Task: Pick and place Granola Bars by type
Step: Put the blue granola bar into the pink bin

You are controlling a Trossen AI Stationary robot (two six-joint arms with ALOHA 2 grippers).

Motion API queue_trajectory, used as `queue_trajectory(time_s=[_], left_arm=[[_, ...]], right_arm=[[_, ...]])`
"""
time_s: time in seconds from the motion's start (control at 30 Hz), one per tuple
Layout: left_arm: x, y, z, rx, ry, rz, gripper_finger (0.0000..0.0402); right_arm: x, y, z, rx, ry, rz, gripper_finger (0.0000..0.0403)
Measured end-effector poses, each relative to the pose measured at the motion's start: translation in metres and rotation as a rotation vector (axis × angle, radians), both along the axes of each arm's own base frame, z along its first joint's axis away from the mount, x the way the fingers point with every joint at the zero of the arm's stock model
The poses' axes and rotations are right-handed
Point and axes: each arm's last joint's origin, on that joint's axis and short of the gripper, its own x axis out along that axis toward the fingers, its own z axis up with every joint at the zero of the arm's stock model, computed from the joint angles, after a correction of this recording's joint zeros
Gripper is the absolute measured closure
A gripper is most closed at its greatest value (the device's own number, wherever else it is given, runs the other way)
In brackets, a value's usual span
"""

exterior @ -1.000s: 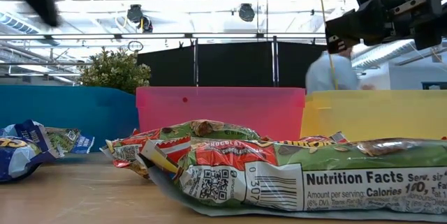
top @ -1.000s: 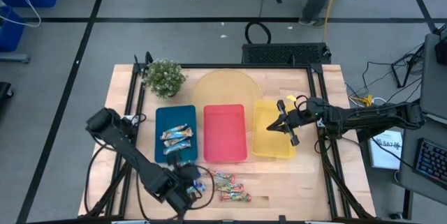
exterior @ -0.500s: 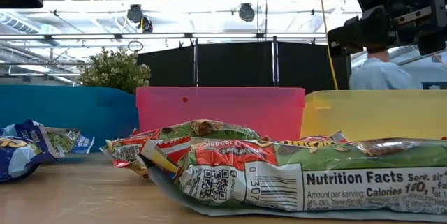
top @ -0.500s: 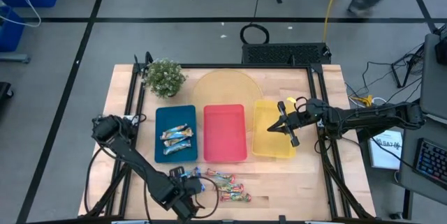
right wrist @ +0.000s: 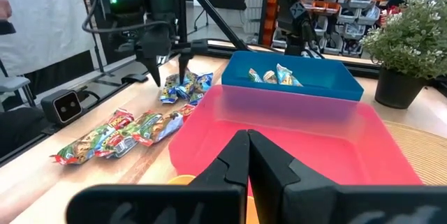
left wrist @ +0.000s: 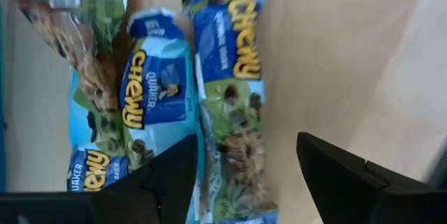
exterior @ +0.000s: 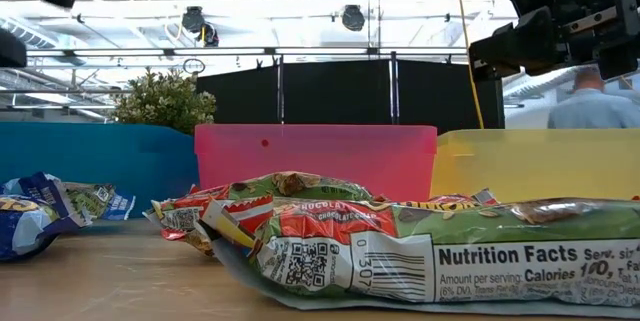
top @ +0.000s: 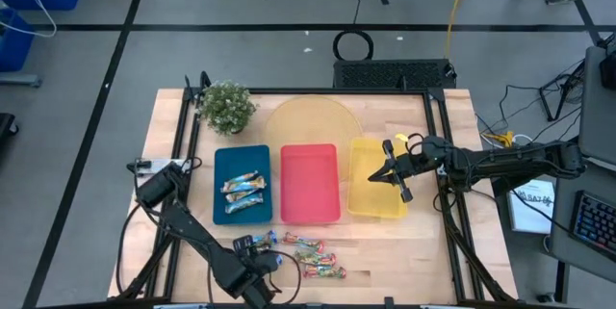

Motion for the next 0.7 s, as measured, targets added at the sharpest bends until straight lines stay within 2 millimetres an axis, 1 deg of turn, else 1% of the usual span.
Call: queue_trajectory(time_s=[0.2, 0.37, 0.47, 0.57, 0.7], left_arm=[[0.002, -0.002, -0.014, 0.022, 0.023, -0.006, 0.0160], [0.004, -0.004, -0.017, 0.016, 0.017, -0.037, 0.0178], [0.006, -0.006, -0.018, -0.001, -0.002, -0.093, 0.0204], [0.005, -0.009, -0.019, -0.011, -0.013, -0.165, 0.0241], [0.006, -0.011, -0.019, -0.017, -0.027, -0.166, 0.0300]], right_arm=[[0.000, 0.000, 0.000, 0.000, -0.001, 0.000, 0.0403], [0.000, 0.000, 0.000, 0.000, 0.000, -0.001, 0.0403], [0.000, 0.000, 0.000, 0.001, 0.000, -0.001, 0.0403], [0.000, 0.000, 0.000, 0.000, 0.000, -0.001, 0.0403], [0.000, 0.000, 0.000, 0.001, 0.000, -0.001, 0.0403]])
